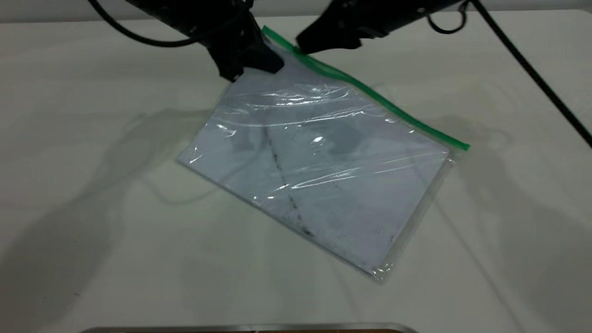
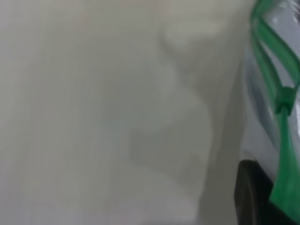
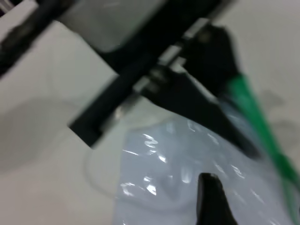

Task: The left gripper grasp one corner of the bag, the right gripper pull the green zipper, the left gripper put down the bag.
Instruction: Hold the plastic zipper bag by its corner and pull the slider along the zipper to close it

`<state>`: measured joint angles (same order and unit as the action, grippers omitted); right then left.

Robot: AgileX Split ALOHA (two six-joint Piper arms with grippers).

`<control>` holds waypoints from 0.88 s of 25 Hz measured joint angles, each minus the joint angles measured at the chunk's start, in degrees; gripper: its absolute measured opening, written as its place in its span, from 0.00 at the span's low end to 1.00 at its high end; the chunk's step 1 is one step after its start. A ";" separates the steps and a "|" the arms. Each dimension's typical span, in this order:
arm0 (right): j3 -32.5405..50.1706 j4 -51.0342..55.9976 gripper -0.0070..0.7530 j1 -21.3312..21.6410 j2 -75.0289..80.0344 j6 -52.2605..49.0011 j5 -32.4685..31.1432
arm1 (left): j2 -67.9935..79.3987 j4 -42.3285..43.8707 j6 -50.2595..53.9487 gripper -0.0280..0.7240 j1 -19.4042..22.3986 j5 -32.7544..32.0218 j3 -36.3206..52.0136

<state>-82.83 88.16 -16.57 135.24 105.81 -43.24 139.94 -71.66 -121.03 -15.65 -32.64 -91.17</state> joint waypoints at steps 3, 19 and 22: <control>-1.09 0.62 0.64 -1.30 0.66 0.28 0.99 | 0.00 -3.98 -0.14 0.12 0.00 -0.10 0.00; -2.14 -0.83 0.64 -1.06 -0.26 -1.22 3.00 | 0.05 -3.03 -0.09 0.12 0.00 -2.22 0.00; -2.14 -0.94 0.64 -0.47 -0.43 -1.17 5.04 | 0.05 -2.65 -0.09 0.12 0.00 -2.36 0.00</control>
<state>-84.97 87.22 -17.04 134.81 104.64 -38.20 139.99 -74.31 -121.12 -15.65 -35.00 -91.17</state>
